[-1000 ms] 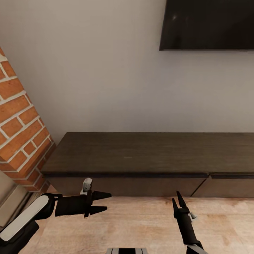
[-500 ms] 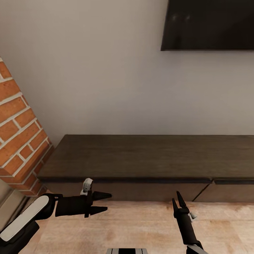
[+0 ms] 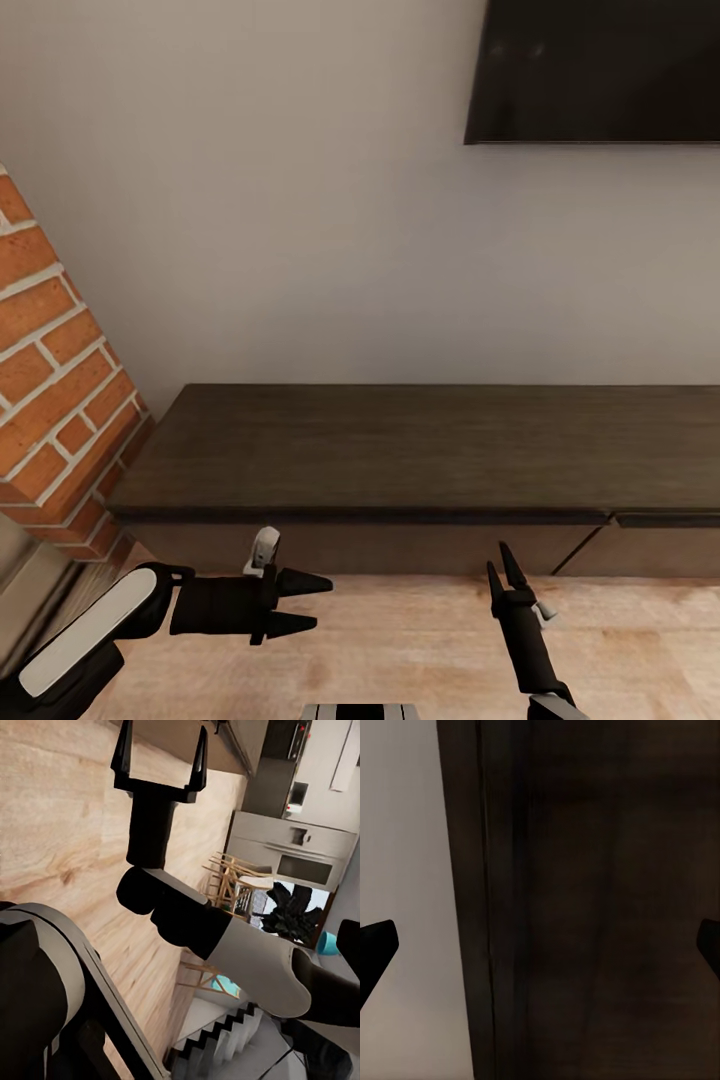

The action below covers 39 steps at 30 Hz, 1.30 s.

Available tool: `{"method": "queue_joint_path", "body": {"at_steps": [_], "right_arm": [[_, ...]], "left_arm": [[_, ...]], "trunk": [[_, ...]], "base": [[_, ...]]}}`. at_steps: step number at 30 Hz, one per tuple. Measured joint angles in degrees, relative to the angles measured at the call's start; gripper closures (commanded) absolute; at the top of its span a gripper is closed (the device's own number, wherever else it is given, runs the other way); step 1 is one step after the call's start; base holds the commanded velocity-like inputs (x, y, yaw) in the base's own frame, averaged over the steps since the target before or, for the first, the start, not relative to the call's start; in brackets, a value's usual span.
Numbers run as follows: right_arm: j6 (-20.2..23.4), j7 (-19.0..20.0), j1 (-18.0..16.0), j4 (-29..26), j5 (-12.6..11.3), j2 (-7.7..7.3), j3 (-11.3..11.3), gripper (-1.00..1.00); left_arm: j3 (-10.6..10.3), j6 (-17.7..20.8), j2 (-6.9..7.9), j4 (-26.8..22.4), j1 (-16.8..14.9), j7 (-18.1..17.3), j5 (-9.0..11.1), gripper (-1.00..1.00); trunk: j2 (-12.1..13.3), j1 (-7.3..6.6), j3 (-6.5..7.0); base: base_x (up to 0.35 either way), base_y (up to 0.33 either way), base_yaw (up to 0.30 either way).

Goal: Place each of the two pumpkins and all three candles from the living room inside a cabinet in the living room (use any cabinet), then make sure every cabinet is closed, and position the cauldron so it is next to a table in the living room.

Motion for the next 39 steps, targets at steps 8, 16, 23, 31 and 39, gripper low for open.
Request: {"method": "queue_joint_path", "body": {"at_steps": [8,16,23,31,39], "right_arm": [[-0.1,0.0,0.0,0.0,0.0,0.17,0.0,-1.00],[-0.1,0.0,0.0,0.0,0.0,0.03,0.0,-1.00],[-0.1,0.0,0.0,0.0,0.0,0.05,0.0,-1.00],[-0.1,0.0,0.0,0.0,0.0,0.07,0.0,-1.00],[-0.1,0.2,0.0,-0.5,0.3,0.03,0.4,-1.00]], "left_arm": [[0.0,0.0,-0.01,0.1,0.0,0.0,0.0,-1.00],[0.0,0.0,-0.01,0.1,0.0,0.0,0.0,-1.00],[0.0,0.0,-0.01,0.1,0.0,0.0,0.0,-1.00],[0.0,0.0,-0.01,0.1,0.0,0.0,0.0,-1.00],[0.1,0.0,-0.01,0.1,0.0,0.0,0.0,-1.00]], "trunk": [[0.0,0.00,0.00],[0.0,0.00,0.00],[0.0,0.00,0.00],[0.0,0.00,0.00],[0.0,0.00,0.00]], "base": [[0.025,0.007,0.000],[0.089,0.009,0.000],[0.075,0.010,0.000],[0.046,0.031,0.000],[0.001,0.001,0.000]]}}
